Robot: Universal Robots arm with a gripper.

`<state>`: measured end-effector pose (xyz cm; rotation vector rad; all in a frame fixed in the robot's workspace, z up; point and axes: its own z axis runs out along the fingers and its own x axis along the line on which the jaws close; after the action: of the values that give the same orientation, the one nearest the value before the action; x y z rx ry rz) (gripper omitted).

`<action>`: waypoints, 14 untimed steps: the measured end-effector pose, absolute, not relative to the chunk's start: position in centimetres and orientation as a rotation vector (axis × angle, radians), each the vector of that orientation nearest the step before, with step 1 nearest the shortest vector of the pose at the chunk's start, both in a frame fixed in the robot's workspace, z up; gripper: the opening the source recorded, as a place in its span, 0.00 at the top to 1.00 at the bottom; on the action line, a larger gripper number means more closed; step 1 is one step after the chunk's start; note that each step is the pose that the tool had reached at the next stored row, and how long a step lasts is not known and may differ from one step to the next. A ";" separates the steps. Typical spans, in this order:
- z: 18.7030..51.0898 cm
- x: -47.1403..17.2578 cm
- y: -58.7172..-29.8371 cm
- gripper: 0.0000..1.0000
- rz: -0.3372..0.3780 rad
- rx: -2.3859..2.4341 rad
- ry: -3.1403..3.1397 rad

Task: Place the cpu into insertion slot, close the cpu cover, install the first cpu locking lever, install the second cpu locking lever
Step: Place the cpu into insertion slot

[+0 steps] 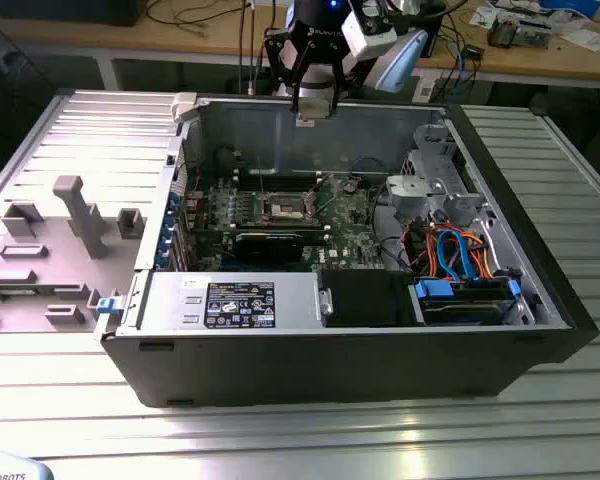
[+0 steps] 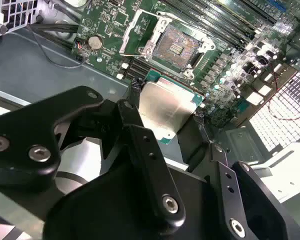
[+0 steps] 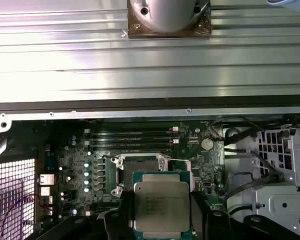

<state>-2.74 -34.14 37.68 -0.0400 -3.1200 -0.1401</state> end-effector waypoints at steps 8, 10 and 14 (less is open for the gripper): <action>37.7 -2.7 -34.1 0.45 -0.139 -0.119 -3.120; 37.7 -2.7 -34.1 0.45 -0.139 -0.150 -3.120; 37.7 -2.8 -34.1 0.45 -0.139 -0.151 -3.120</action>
<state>-2.76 -34.14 37.65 -0.1510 -3.1199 -0.1390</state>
